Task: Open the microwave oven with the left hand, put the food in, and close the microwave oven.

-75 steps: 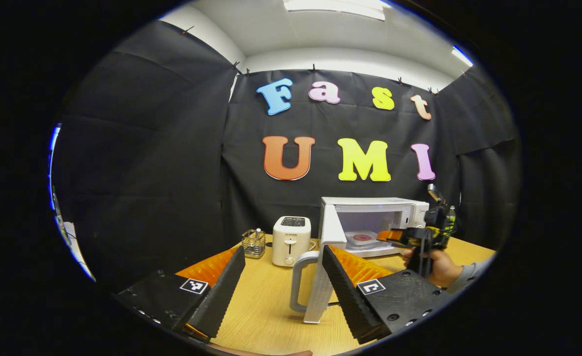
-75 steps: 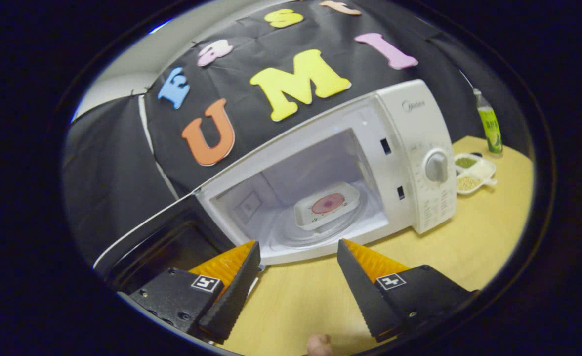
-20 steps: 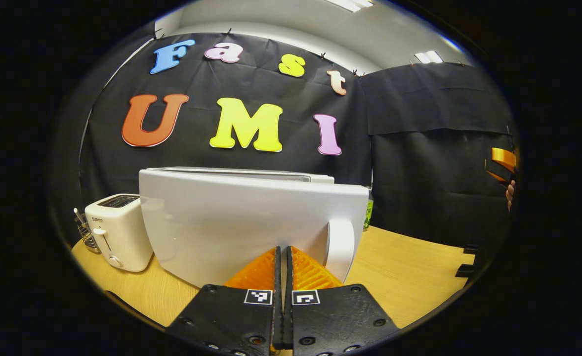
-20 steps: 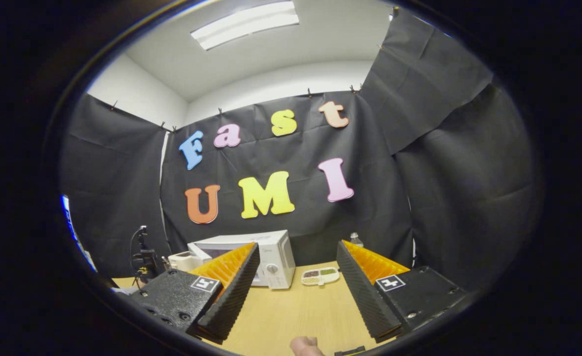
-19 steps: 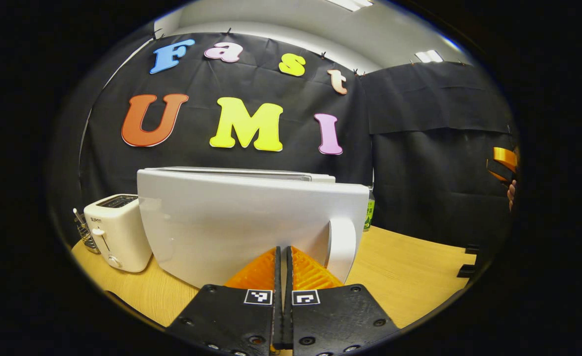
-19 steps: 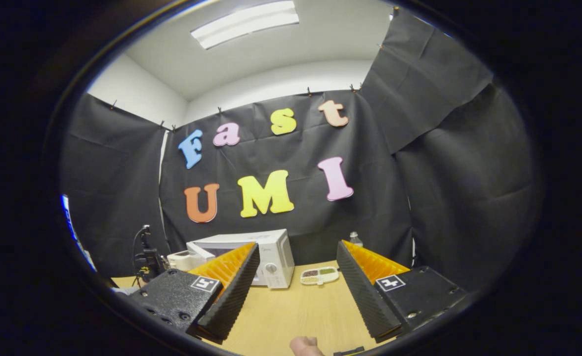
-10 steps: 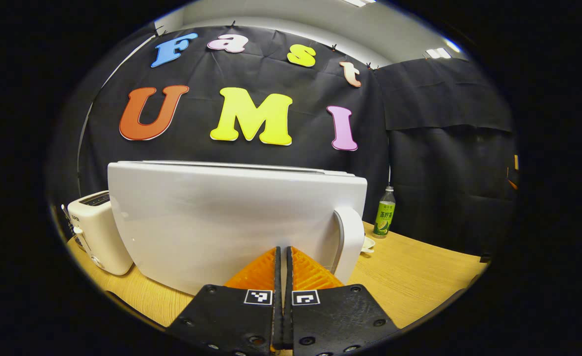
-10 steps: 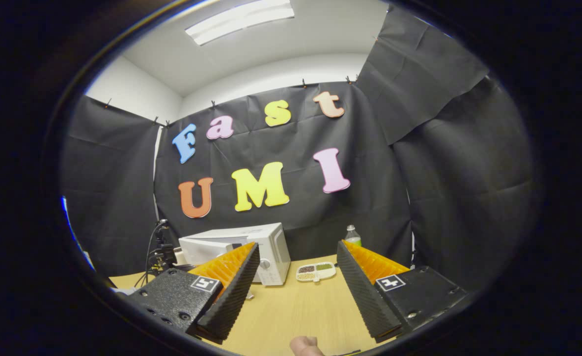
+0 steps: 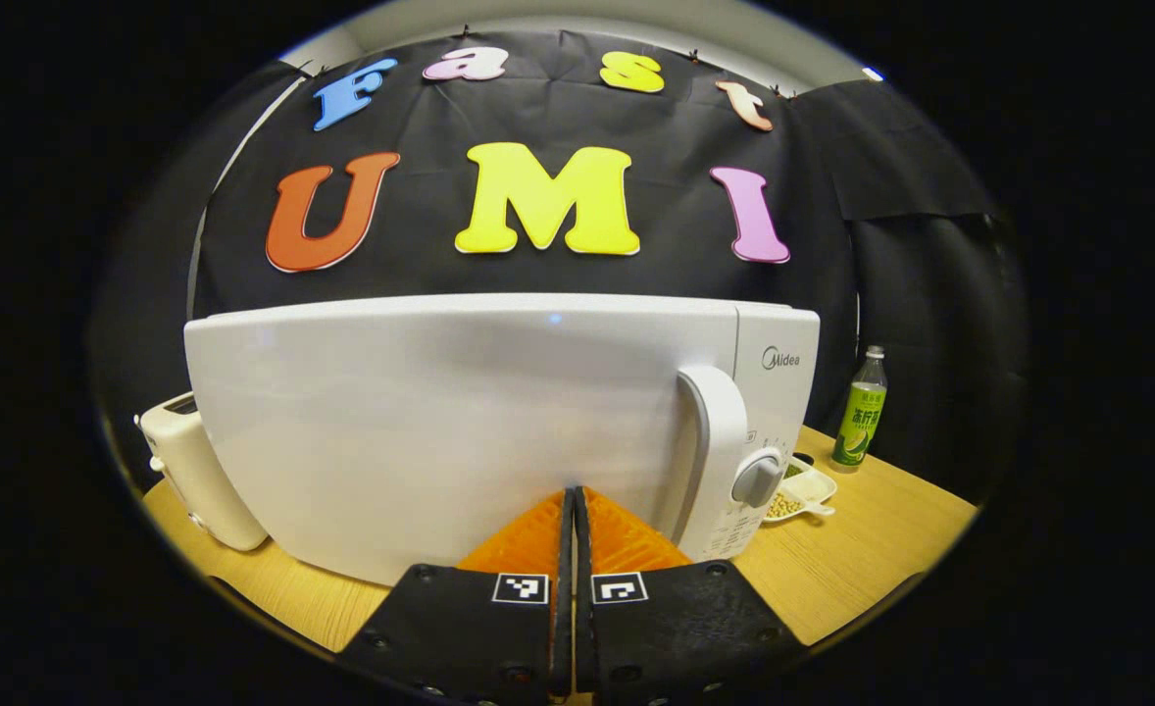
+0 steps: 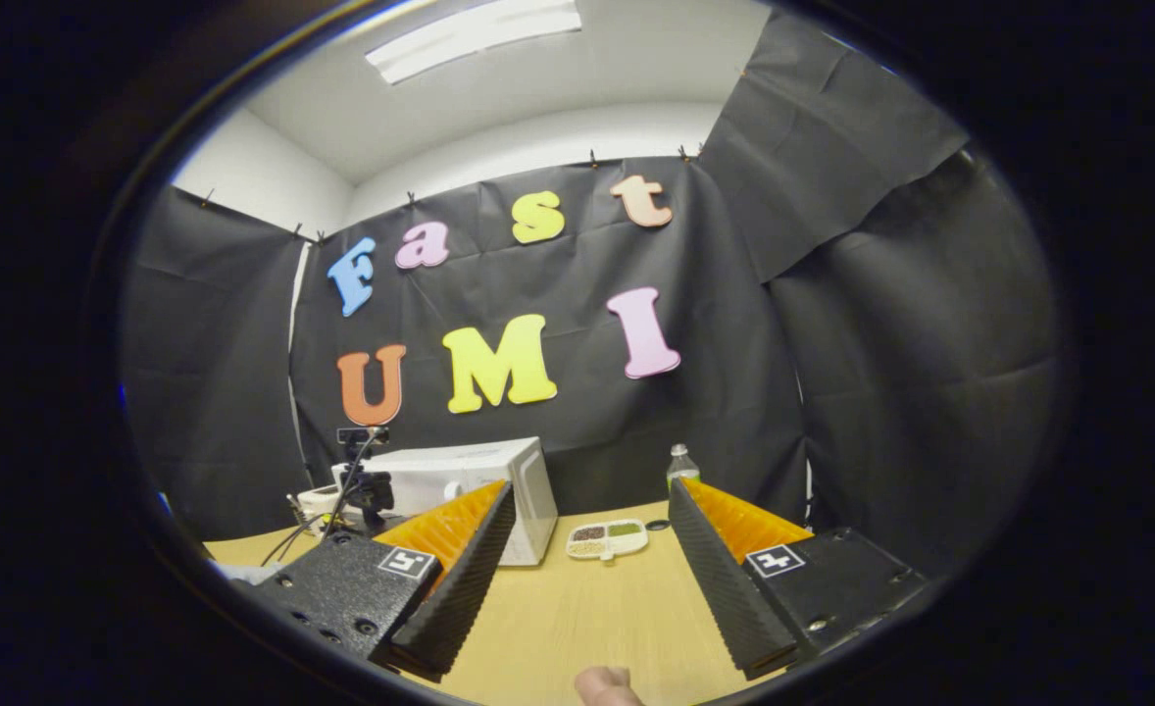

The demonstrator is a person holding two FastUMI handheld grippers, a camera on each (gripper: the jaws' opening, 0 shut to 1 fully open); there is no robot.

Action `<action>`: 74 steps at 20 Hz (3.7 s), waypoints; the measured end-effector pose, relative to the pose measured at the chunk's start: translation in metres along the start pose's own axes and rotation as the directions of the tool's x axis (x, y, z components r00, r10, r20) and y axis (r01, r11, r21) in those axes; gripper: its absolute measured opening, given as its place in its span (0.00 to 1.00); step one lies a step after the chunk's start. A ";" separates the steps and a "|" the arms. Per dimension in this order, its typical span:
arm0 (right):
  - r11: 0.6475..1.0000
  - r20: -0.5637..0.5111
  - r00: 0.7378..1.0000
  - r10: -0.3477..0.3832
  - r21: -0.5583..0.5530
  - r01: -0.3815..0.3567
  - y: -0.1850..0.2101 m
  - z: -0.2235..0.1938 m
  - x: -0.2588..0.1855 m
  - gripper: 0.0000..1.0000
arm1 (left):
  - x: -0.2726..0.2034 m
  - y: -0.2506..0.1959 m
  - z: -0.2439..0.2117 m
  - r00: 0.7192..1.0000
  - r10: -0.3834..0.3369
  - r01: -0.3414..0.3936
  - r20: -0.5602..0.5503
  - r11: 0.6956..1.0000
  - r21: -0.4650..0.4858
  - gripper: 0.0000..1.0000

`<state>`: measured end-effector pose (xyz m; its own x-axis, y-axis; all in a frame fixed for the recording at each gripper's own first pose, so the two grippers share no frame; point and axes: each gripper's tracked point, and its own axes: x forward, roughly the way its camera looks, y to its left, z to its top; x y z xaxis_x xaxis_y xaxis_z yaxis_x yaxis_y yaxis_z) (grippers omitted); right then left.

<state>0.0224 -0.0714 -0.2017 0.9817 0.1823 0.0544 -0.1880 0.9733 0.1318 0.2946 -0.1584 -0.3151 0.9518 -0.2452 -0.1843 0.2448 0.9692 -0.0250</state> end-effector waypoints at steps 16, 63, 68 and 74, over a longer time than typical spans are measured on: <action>0.994 -0.114 0.993 0.020 0.113 -0.007 0.026 -0.018 -0.011 1.00 | -0.094 0.003 0.012 0.995 0.057 -0.062 -0.083 0.996 -0.060 0.78; 0.992 -0.037 0.994 0.104 -0.062 -0.106 0.150 0.099 -0.079 1.00 | -0.451 0.028 0.163 0.960 0.205 -0.203 0.189 0.979 -0.033 0.95; 0.991 -0.032 0.993 0.115 -0.065 -0.117 0.154 0.099 -0.080 1.00 | -0.451 0.024 0.162 0.962 0.197 -0.197 0.189 0.980 -0.021 0.95; 0.992 -0.033 0.993 0.115 -0.055 -0.117 0.153 0.098 -0.080 1.00 | -0.452 0.021 0.166 0.960 0.189 -0.187 0.208 0.982 -0.027 0.95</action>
<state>-0.0879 0.0494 -0.0889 0.9540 0.2976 0.0364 -0.2995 0.9516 0.0698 -0.0995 -0.0305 -0.0689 0.9981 -0.0566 0.0232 0.0570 0.9982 -0.0166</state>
